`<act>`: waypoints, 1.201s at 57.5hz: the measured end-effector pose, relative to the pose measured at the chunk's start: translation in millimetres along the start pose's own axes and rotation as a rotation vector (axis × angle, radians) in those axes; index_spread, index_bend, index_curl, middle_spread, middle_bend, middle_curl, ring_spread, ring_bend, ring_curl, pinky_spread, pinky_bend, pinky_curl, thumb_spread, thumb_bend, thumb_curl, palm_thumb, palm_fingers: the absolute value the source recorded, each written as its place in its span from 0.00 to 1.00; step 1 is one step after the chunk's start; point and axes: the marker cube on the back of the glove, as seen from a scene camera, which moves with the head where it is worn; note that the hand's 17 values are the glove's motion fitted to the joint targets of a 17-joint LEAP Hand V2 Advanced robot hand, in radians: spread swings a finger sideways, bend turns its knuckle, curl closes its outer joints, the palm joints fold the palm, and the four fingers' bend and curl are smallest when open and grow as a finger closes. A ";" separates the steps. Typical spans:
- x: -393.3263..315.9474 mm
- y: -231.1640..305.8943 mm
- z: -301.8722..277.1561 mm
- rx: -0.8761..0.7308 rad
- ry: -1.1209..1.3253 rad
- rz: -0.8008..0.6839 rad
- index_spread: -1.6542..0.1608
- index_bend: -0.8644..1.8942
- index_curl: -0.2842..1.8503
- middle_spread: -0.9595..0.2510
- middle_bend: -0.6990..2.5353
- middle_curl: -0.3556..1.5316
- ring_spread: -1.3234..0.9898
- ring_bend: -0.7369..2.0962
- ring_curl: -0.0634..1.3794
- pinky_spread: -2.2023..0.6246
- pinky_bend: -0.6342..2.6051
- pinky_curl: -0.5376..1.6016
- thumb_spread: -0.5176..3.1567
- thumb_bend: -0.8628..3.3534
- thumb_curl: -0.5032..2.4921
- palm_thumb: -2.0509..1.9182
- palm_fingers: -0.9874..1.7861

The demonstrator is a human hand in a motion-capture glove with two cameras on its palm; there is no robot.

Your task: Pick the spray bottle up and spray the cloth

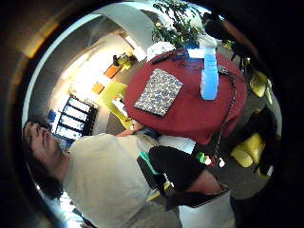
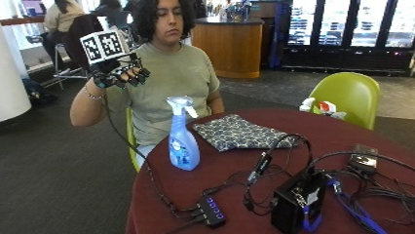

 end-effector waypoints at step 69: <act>29.9 -106.7 101.8 0.277 -0.770 0.432 0.74 0.35 0.22 0.76 0.29 0.38 0.52 0.42 0.27 0.81 0.34 0.42 0.41 0.20 0.28 0.65 0.56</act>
